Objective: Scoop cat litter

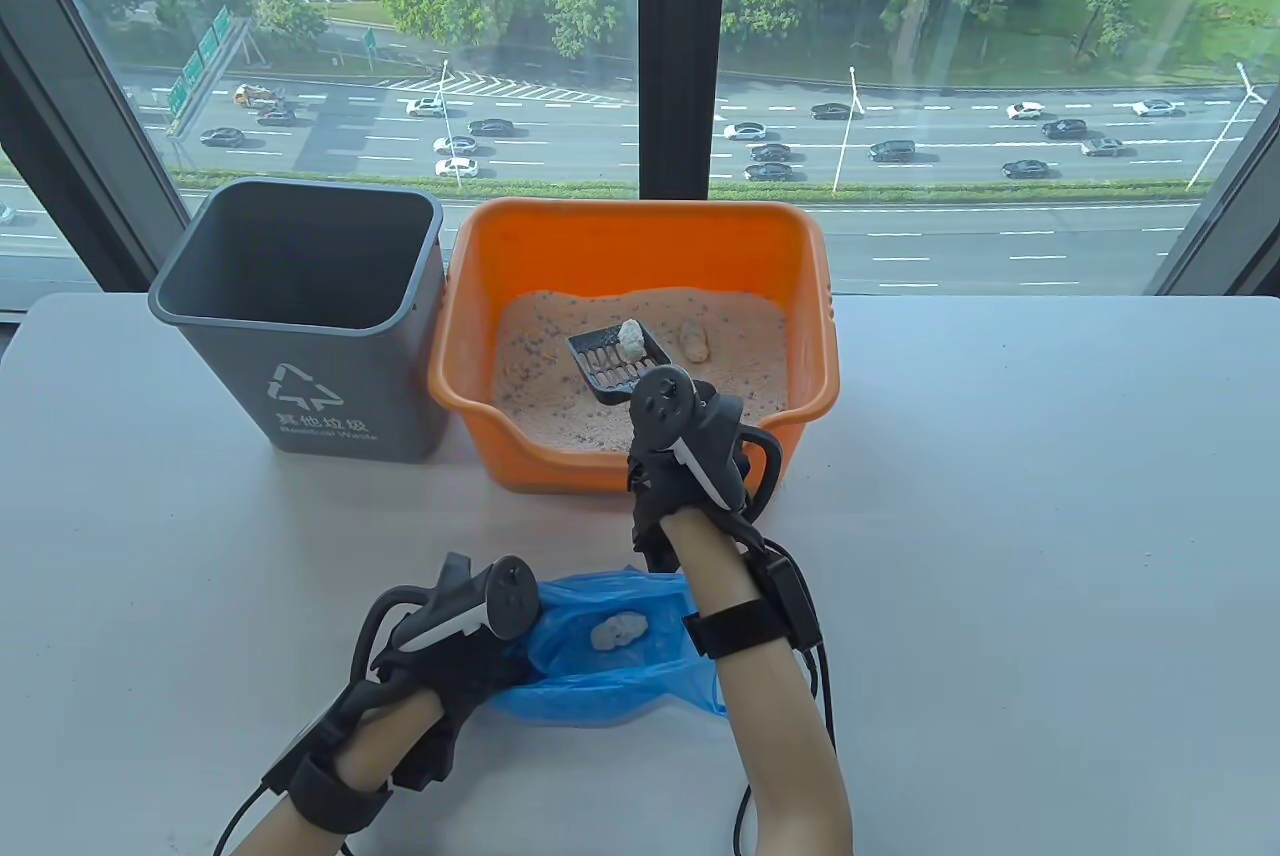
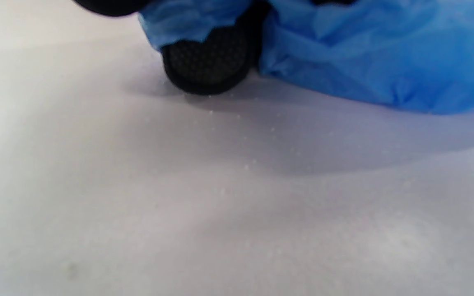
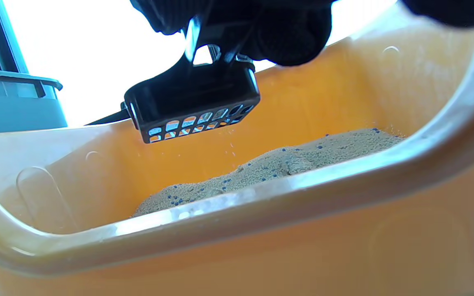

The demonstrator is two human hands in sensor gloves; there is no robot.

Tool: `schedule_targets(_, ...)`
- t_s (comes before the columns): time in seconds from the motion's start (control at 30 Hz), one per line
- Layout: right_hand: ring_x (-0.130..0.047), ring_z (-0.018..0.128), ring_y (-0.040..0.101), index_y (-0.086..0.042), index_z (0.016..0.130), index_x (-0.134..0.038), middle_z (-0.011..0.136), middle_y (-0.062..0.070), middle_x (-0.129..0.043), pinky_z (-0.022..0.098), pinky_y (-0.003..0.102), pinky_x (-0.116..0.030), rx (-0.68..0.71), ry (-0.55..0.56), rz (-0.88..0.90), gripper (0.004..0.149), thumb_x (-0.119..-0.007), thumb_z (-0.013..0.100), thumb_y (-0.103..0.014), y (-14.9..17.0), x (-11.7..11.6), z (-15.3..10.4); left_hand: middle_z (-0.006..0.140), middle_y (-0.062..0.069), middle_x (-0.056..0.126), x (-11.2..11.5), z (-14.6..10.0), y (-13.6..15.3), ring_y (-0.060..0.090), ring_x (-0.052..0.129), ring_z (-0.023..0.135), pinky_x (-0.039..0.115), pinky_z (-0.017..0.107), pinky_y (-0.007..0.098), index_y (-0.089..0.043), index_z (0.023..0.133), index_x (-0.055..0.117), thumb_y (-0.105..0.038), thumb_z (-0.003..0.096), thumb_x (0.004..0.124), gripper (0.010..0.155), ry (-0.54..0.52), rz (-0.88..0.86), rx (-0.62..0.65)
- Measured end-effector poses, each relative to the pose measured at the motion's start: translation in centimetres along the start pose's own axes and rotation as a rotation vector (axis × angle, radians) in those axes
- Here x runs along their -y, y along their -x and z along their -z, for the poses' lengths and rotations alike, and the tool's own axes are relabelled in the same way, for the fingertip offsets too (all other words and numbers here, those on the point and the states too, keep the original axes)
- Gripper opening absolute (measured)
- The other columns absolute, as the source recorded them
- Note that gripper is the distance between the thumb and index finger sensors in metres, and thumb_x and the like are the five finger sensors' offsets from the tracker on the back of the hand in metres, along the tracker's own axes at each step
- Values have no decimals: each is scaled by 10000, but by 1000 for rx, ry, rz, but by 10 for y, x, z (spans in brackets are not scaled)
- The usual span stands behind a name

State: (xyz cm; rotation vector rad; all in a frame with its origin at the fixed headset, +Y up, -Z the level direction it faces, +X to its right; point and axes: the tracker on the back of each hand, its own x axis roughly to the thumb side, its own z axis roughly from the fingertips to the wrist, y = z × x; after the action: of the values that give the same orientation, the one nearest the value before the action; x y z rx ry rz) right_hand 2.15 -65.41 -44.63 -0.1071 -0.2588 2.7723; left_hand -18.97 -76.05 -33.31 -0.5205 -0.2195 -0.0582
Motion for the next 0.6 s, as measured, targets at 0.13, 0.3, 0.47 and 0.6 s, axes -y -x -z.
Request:
schedule_targets(0.13, -771, 167, 66, -1, 874, -668, 746, 285, -712, 165, 358, -751, 13, 16, 17, 558, -672, 433, -342, 2, 4, -5, 789, -58, 810, 0, 0, 0, 111, 932, 537, 710, 458, 385, -442, 1054, 407, -465, 485, 786, 684, 0, 0, -1)
schedule_targets(0.3, -773, 169, 67, -3, 874, -670, 747, 285, -714, 166, 358, -751, 86, 22, 21, 556, -672, 434, -342, 2, 20, -31, 781, -66, 811, 0, 1, 3, 107, 931, 536, 710, 459, 384, -452, 1051, 403, -470, 481, 791, 690, 7, -20, 0)
schedule_targets(0.47, -776, 173, 74, 0, 875, -673, 749, 288, -713, 169, 365, -747, 153, -13, 42, 554, -676, 436, -338, 16, 43, -67, 783, -67, 810, 0, 1, 1, 109, 931, 536, 710, 458, 384, -450, 1051, 404, -470, 480, 788, 689, 2, -8, -5)
schedule_targets(0.6, -777, 176, 83, 6, 875, -680, 751, 297, -716, 172, 372, -743, 178, -99, 20, 553, -685, 437, -331, 34, 63, -101, 783, -72, 814, 0, 0, 1, 109, 934, 533, 710, 458, 385, -451, 1050, 408, -471, 476, 789, 690, -4, 2, -14)
